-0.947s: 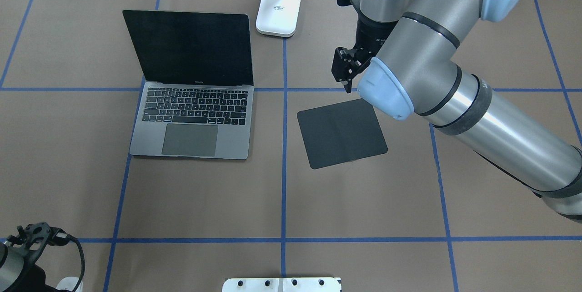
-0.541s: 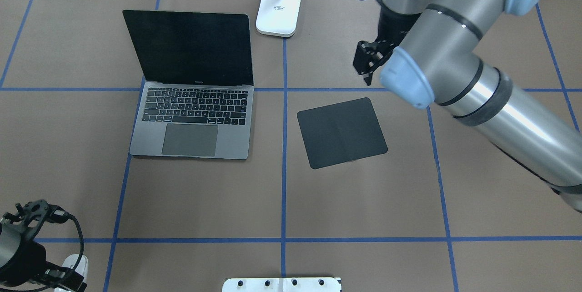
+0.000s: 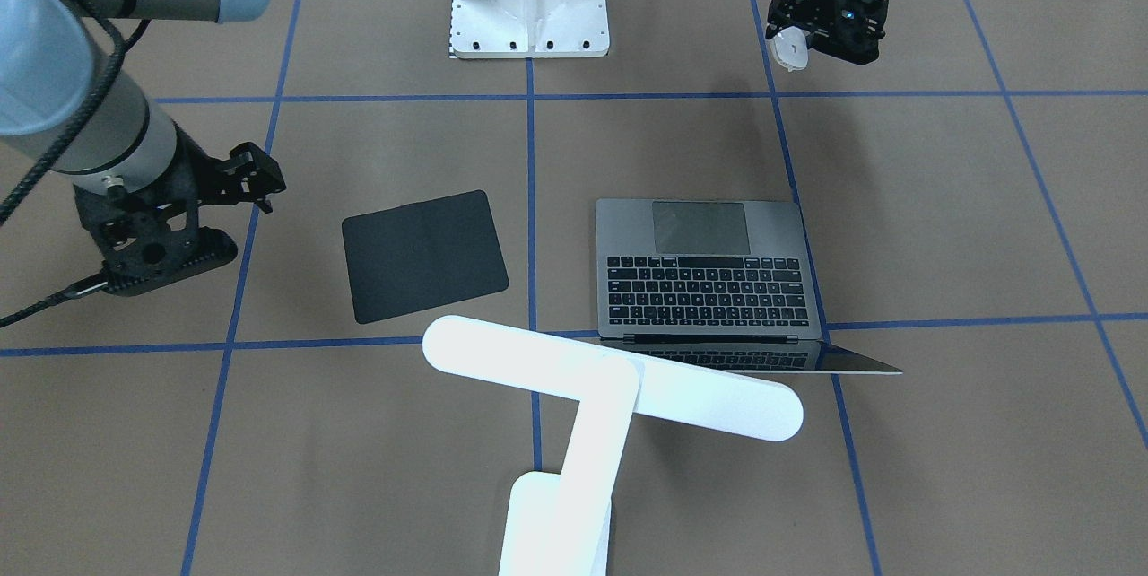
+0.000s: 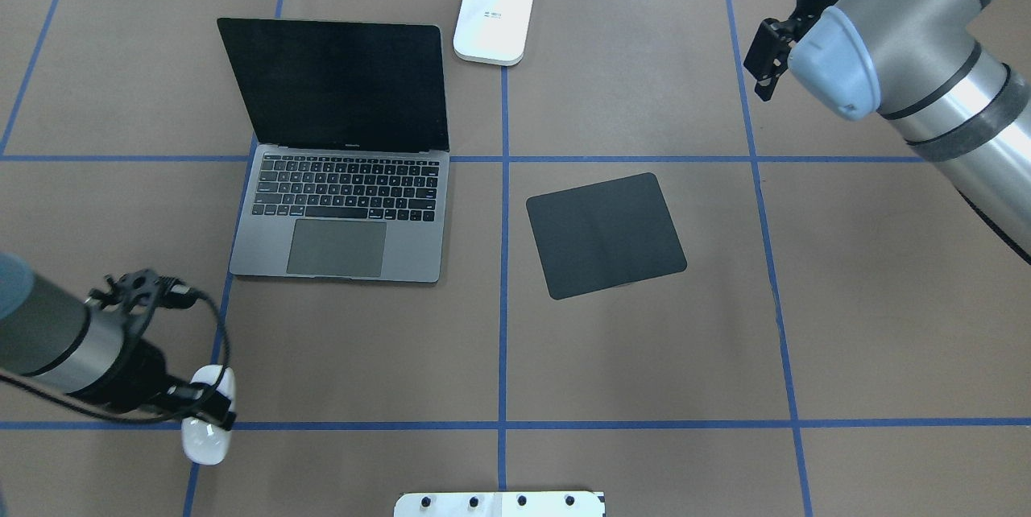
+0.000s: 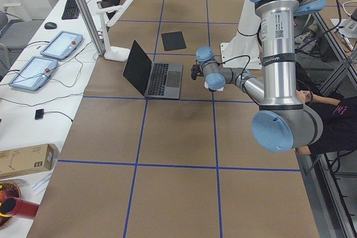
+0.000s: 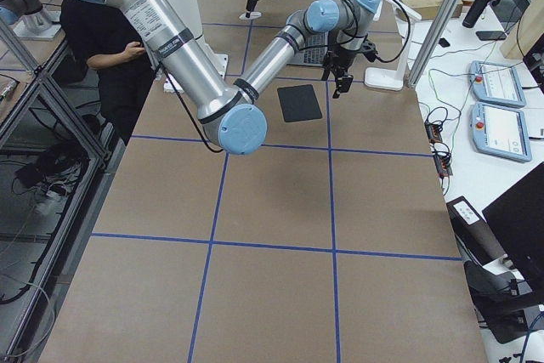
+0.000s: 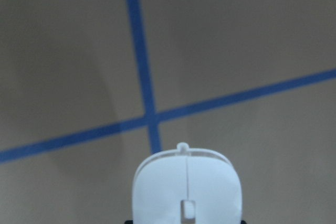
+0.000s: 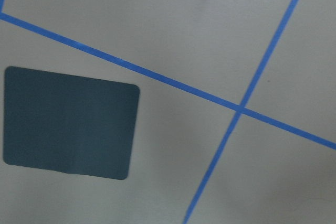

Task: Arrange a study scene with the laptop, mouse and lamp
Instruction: 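Lift the white mouse with the left gripper while the right arm withdraws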

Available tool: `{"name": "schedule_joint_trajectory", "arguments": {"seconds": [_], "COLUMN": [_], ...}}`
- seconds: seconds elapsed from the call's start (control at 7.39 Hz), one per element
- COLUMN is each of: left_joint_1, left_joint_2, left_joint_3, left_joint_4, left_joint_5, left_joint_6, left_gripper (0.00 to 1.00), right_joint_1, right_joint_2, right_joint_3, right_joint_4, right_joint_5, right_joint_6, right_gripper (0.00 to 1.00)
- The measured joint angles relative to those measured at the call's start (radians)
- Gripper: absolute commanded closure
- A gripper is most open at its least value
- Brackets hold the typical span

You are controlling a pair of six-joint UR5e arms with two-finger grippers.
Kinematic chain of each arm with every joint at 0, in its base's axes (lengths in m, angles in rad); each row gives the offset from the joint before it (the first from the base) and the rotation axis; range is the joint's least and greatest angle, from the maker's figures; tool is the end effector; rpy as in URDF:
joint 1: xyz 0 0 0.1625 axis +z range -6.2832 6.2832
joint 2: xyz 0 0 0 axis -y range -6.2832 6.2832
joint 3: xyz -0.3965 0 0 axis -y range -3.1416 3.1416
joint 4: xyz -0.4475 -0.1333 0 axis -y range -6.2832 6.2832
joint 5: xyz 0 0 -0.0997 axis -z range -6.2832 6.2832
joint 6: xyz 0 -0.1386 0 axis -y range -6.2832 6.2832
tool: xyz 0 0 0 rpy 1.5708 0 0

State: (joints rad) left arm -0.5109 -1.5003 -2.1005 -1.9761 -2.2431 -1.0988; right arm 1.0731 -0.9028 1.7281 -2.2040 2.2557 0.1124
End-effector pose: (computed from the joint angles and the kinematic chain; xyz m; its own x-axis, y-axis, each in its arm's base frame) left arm 0.4310 -0.2954 0.3542 0.4903 0.1330 -0.8614 -0.2848 0.9585 -0.0141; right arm -0.2786 -0.6083 0.2313 0.6715 -0.3761 0.6385 0.3958 0.9105 0.1201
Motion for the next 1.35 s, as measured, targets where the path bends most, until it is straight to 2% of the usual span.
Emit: {"name": "schedule_joint_trajectory", "arguments": {"seconds": [0.54,0.95,1.35], "left_joint_1": [-0.105,-0.141,-0.145], "left_joint_2": [-0.397,-0.616,-0.849], "left_joint_3": [0.102,0.279,0.524], "left_joint_4": [0.337,0.381,0.374], "left_joint_5": [-0.012,-0.016,-0.014], "left_joint_6": [0.083,0.091,0.069], "left_gripper": [0.38,0.38,0.38], "right_joint_1": [0.079,0.115,0.174], "right_joint_2": [-0.096,-0.12,-0.159], "right_joint_3": [-0.022,-0.031,-0.052], "right_joint_4": [0.118,0.131,0.13], "right_joint_5": [0.098,0.097,0.094], "right_joint_6": [-0.015,-0.042,-0.123], "right_gripper": [0.0,0.0,0.0]}}
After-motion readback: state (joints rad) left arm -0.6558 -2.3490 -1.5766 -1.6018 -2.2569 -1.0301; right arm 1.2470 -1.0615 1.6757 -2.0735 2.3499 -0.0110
